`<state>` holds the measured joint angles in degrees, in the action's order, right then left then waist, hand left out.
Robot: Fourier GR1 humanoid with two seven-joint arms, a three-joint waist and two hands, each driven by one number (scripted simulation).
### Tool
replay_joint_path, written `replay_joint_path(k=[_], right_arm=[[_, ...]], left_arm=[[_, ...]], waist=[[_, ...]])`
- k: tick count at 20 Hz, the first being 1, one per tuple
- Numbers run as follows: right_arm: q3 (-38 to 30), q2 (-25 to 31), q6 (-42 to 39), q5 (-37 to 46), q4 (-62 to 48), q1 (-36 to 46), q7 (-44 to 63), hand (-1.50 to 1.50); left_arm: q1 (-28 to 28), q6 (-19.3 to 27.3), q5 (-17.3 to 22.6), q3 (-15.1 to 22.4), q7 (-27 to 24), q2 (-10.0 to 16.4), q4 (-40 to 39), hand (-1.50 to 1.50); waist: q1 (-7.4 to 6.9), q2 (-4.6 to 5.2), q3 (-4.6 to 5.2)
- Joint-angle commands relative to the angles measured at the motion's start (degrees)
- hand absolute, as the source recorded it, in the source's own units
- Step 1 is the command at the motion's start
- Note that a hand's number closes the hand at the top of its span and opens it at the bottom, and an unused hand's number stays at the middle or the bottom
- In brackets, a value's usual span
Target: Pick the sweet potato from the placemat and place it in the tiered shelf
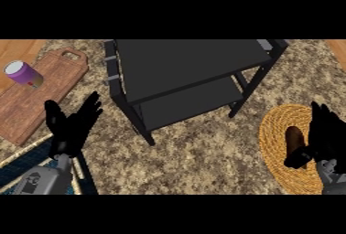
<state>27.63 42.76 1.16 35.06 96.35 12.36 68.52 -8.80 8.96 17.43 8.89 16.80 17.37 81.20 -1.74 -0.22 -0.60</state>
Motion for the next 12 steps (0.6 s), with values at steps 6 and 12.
replay_joint_path(k=[6, 12], right_arm=[[1.8, -10.0, -5.1, 9.3, -5.2, 4.7, 13.9, -1.50], [0.7, -13.9, -3.3, 13.9, -10.3, 2.0, 9.9, -1.50]], left_arm=[[5.2, -1.8, 0.9, -2.8, -0.5, 2.2, -3.1, 0.00], [3.5, -0.1, 0.2, -2.9, -0.1, 0.1, -4.5, 0.00]], waist=[[0.62, 0.27, 0.73], [1.62, 0.29, 0.67]])
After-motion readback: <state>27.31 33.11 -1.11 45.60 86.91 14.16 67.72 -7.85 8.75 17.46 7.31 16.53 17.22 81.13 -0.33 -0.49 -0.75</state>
